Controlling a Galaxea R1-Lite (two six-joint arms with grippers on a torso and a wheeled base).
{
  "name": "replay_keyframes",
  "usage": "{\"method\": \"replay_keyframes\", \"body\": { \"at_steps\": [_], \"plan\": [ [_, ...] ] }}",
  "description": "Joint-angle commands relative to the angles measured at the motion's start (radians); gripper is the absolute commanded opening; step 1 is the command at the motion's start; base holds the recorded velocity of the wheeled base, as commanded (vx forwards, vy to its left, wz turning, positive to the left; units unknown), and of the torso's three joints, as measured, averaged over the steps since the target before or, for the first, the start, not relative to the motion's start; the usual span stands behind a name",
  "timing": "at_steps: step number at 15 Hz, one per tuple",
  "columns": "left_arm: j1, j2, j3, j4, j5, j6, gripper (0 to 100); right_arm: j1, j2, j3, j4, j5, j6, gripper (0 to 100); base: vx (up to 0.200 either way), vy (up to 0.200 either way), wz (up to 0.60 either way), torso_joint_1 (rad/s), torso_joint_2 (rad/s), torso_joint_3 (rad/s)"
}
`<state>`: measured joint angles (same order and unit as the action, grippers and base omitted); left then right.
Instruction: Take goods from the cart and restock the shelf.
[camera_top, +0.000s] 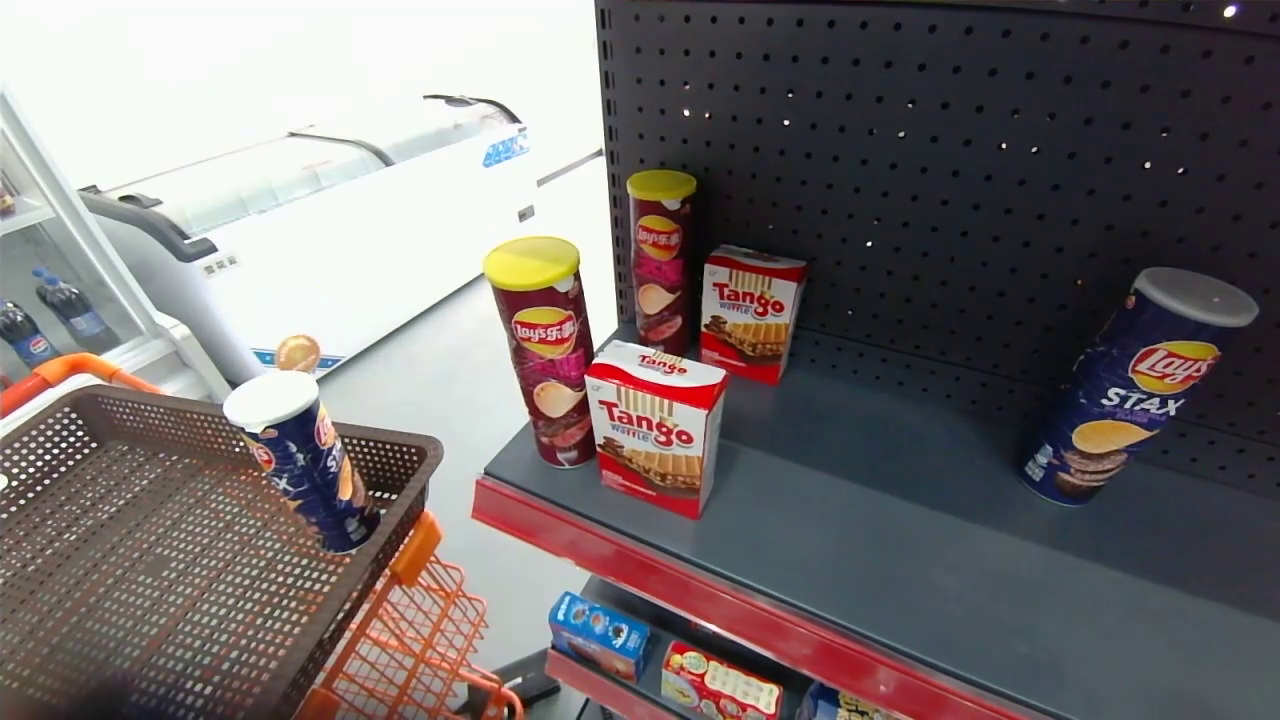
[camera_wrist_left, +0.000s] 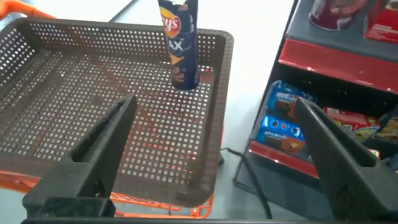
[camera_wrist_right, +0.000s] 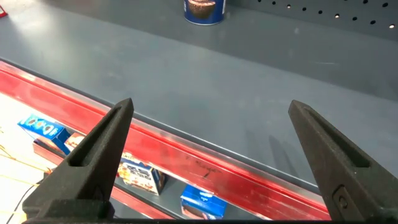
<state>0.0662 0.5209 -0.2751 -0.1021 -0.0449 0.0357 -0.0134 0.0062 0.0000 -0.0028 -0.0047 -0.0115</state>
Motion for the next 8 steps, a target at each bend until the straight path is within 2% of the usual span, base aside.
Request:
{"method": "replay_keyframes", "body": {
  "at_steps": [1,3,4,6,8],
  "plan": [
    [0.027,0.373,-0.095,-0.136,0.016,-0.007,100,0.0,0.0,0.0,0.0,0.0,-0.001,100,0.0,0.0,0.0,0.0,0.0,0.0],
    [0.023,0.496,-0.104,-0.255,0.025,-0.004,100,0.0,0.0,0.0,0.0,0.0,-0.001,100,0.0,0.0,0.0,0.0,0.0,0.0],
    [0.021,0.59,-0.084,-0.375,0.026,-0.002,100,0.0,0.0,0.0,0.0,0.0,-0.001,100,0.0,0.0,0.0,0.0,0.0,0.0],
    [0.026,0.699,-0.05,-0.551,0.045,0.0,100,0.0,0.0,0.0,0.0,0.0,-0.001,100,0.0,0.0,0.0,0.0,0.0,0.0],
    [0.027,0.821,-0.05,-0.673,0.134,0.0,100,0.0,0.0,0.0,0.0,0.0,-0.001,100,0.0,0.0,0.0,0.0,0.0,0.0]
  ]
}}
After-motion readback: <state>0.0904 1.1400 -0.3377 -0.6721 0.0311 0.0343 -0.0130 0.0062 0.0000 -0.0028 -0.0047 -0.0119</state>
